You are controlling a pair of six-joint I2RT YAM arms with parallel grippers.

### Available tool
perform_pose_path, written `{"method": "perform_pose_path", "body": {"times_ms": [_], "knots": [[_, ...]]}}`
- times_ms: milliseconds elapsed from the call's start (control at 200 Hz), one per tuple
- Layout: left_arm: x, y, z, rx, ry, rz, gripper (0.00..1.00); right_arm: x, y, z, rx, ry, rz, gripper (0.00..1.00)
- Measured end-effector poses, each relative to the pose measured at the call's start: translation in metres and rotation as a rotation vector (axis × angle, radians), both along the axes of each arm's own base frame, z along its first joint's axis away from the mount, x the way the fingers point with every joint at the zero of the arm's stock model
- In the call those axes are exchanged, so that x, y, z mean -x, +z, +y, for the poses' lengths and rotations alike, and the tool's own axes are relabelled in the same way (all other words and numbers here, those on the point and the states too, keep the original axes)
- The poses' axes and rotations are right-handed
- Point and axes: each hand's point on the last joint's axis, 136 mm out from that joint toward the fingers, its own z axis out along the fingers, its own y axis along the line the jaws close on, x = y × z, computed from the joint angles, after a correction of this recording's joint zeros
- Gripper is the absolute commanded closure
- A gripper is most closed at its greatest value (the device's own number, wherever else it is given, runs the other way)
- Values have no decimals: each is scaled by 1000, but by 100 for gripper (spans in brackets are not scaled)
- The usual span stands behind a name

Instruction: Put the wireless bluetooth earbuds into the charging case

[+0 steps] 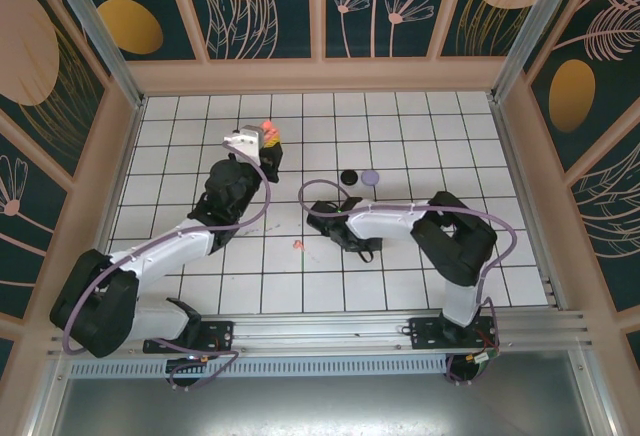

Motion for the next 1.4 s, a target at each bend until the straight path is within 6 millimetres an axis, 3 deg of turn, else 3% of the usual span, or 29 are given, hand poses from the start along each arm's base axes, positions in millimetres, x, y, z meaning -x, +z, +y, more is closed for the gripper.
{"method": "perform_pose_path", "body": {"times_ms": [90, 190, 360, 495, 615, 756, 886, 1181, 1401], "knots": [[0, 4, 3, 7, 5, -7, 100, 0, 3, 8, 3, 14, 3, 67], [0, 5, 5, 12, 5, -8, 100, -1, 11, 32, -62, 42, 1, 64], [-1, 2, 7, 9, 8, 9, 100, -9, 39, 65, -204, 77, -36, 59], [-1, -1, 7, 5, 7, 17, 100, -26, 73, 65, -339, 57, -90, 49], [0, -2, 5, 2, -2, 23, 100, -50, 91, 37, -466, -31, -147, 44], [1, -7, 2, -7, -21, 38, 100, -64, 75, -7, -539, -132, -142, 38], [1, -8, 0, -10, -33, 45, 100, -64, 49, -25, -591, -163, -96, 37], [-3, -18, -9, -17, -65, 84, 100, -78, 36, -1, -708, -100, -78, 38], [-5, -18, -13, -9, -76, 95, 100, -80, 24, 5, -714, -95, -59, 39]]}}
